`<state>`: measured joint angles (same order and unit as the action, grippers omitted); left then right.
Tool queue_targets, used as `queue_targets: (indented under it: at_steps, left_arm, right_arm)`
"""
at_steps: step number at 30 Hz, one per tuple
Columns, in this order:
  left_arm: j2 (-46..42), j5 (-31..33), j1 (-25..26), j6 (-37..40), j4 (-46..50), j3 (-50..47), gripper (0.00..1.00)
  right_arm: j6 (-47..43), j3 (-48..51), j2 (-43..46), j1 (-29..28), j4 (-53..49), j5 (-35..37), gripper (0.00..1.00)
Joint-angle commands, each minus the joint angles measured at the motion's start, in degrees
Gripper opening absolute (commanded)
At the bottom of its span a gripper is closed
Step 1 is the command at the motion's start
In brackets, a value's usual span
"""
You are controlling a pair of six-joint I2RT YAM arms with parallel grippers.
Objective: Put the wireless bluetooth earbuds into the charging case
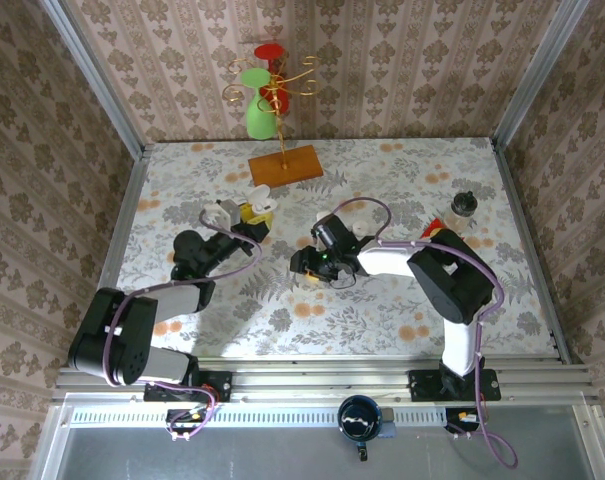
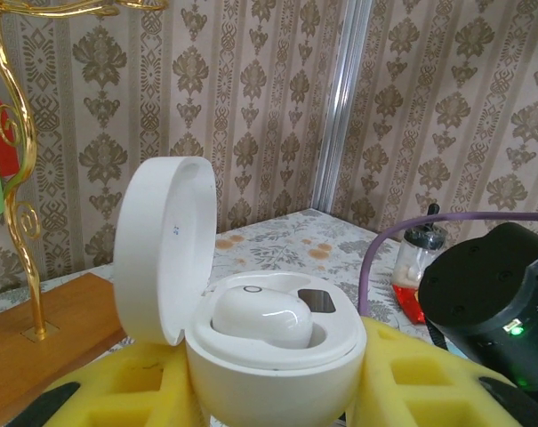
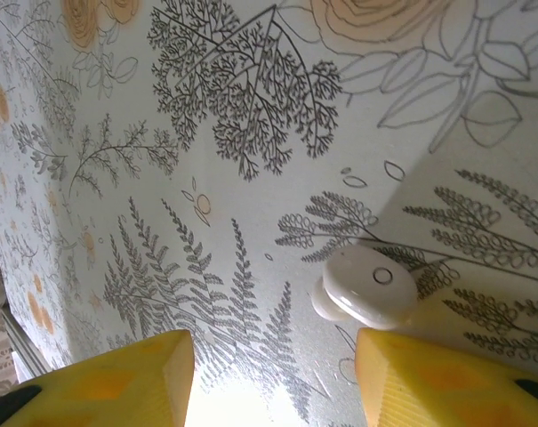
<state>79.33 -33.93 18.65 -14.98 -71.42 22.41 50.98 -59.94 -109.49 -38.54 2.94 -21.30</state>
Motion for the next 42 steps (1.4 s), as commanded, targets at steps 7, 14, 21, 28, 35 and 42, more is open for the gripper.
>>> queue_targets:
  at_steps: [7, 14, 21, 28, 35, 42]
  left_arm:
    - [-1.54, -1.57, -1.82, 0.48, -1.82, -1.24, 0.22]
    - [-1.90, -1.84, -2.28, 0.31, -1.79, -1.47, 0.22]
    - [-1.90, -1.93, -2.48, 0.10, -1.91, -1.51, 0.22]
    - [-1.90, -1.93, -2.57, 0.30, -1.88, -1.76, 0.22]
    - [-1.92, -1.69, -3.31, 0.30, -1.80, -2.11, 0.23]
    - [-1.59, -1.49, -4.31, -0.01, -1.88, -2.22, 0.23]
  right_arm:
    - [-2.45, -5.86, -4.99, 1.36, -3.58, 2.00, 0.53]
    - [-5.56, -9.00, -5.61, 1.63, -8.13, 2.70, 0.53]
    - [-7.48, -8.77, -2.50, 1.63, -14.01, 5.92, 0.53]
    - [-7.93, -10.62, -4.67, 2.16, -12.78, 6.90, 0.53]
    - [-10.01, -14.95, -7.32, 2.31, -14.57, 6.75, 0.52]
    - [-9.30, -18.46, -10.31, 2.69, -15.09, 1.78, 0.49]
